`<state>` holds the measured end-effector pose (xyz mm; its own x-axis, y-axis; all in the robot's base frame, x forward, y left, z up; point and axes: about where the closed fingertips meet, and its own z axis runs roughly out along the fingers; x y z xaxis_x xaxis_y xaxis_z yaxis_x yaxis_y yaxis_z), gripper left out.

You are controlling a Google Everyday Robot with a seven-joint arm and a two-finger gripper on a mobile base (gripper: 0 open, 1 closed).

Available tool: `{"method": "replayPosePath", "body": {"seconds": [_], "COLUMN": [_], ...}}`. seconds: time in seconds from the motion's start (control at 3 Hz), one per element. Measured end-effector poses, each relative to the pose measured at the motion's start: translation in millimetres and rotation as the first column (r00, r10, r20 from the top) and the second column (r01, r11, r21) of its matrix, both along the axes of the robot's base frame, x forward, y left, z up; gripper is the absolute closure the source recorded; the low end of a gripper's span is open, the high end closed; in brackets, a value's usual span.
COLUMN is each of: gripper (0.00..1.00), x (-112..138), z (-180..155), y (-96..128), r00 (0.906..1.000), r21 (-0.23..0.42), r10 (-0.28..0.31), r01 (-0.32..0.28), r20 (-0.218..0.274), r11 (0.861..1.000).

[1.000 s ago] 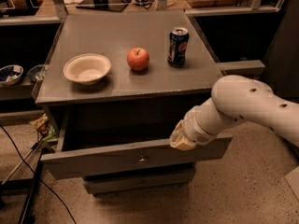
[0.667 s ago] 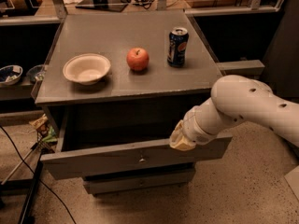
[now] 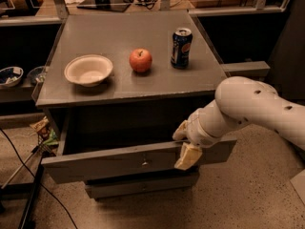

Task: Open top drawer

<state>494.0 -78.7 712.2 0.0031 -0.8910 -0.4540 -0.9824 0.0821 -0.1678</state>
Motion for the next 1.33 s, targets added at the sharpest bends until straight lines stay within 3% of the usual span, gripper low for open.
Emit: {"method": "replayPosePath", "body": {"seconds": [0.67,1.33], "gripper": [0.0,0.0], "x": [0.0,-2.9], "z": [-4.3,-32.0], "y": [-1.5,-11.7], "r00": [1.0,0.9972], "r21": [-0.011,-0.067], "r10": [-0.001,-0.004], "r01": [0.001,-0.001], "r20": [-0.007,-0.075], "r11": [1.0,0.998]}}
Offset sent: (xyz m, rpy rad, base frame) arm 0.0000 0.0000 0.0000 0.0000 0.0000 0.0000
